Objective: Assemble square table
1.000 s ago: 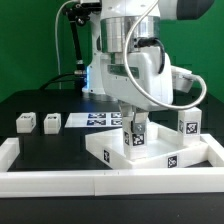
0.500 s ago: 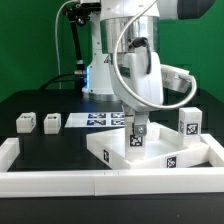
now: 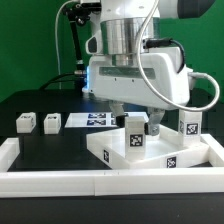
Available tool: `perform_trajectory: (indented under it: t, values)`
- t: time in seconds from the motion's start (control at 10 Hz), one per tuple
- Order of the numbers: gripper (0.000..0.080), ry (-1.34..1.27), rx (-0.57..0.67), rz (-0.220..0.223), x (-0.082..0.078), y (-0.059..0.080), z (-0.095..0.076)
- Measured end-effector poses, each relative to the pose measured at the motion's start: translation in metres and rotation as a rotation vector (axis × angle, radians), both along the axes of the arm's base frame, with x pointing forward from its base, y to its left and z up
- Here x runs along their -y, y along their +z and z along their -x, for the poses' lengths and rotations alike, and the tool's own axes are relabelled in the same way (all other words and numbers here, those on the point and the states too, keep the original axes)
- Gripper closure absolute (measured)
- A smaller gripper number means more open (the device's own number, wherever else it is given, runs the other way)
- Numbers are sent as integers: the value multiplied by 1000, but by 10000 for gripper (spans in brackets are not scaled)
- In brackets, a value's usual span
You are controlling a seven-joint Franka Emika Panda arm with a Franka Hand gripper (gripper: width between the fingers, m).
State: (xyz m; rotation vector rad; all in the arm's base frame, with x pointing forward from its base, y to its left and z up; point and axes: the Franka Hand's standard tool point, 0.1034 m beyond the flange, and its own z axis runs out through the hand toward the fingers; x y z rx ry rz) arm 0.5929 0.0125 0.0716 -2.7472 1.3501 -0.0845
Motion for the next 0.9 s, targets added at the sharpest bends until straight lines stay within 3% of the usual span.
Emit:
perform_trajectory:
  t: [0.9]
  values:
    - [150,751,9,63,2,0,2]
